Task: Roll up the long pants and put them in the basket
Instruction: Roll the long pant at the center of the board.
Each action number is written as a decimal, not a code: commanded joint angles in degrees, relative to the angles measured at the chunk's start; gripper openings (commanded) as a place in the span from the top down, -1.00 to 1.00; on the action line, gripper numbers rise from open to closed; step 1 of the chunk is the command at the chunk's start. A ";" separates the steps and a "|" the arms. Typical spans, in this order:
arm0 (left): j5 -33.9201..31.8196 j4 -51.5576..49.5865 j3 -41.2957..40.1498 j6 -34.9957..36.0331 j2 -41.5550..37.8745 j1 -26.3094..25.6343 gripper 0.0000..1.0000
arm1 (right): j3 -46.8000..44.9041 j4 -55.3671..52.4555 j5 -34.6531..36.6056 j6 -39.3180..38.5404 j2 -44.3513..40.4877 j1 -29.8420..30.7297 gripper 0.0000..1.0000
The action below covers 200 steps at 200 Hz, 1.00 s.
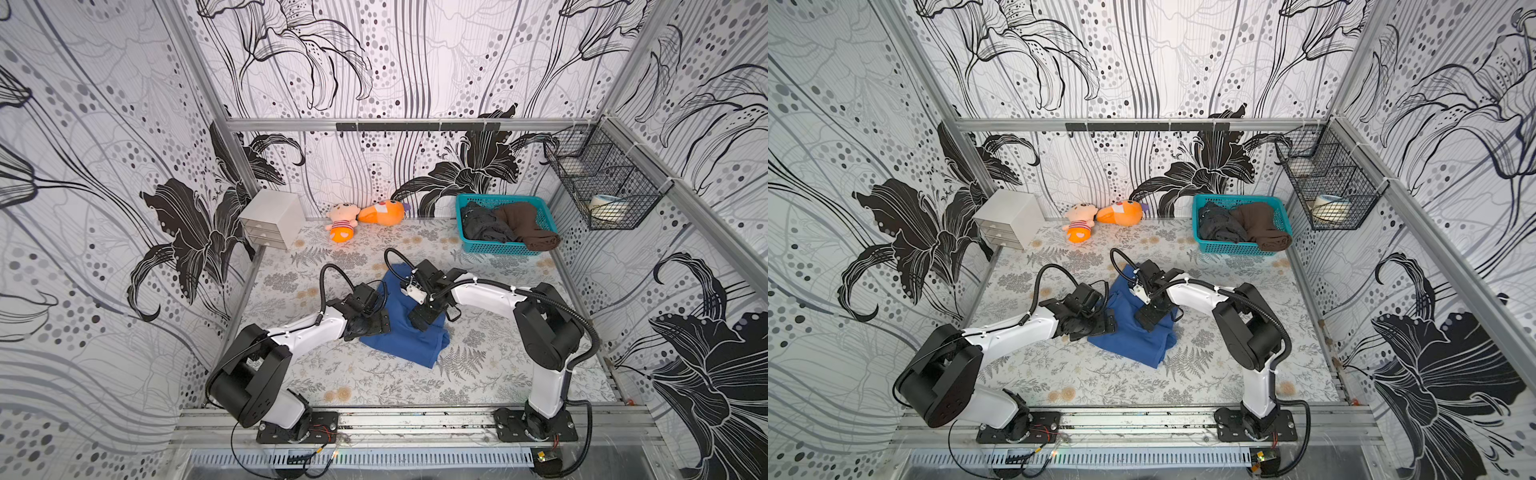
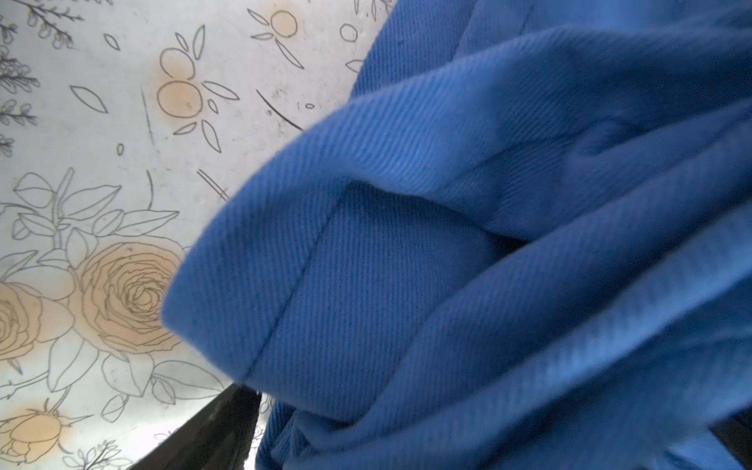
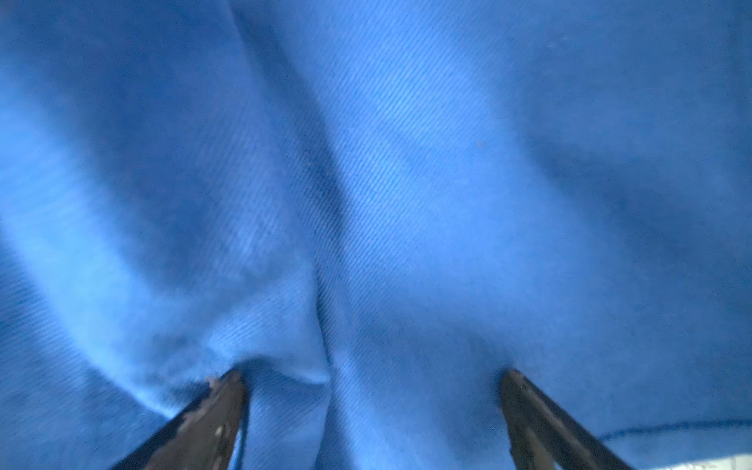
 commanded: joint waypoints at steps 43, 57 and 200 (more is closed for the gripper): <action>-0.35 -3.77 6.87 1.77 -4.67 0.54 -0.98 | -0.46 -0.40 4.44 -0.61 0.57 0.98 -0.99; -0.43 -3.62 8.75 2.75 -2.99 0.50 -0.98 | -0.86 0.14 4.70 -0.32 0.00 0.98 -0.98; 3.58 3.72 2.20 2.23 6.26 3.73 -0.98 | -10.95 14.70 26.50 -3.91 -13.59 5.76 -0.99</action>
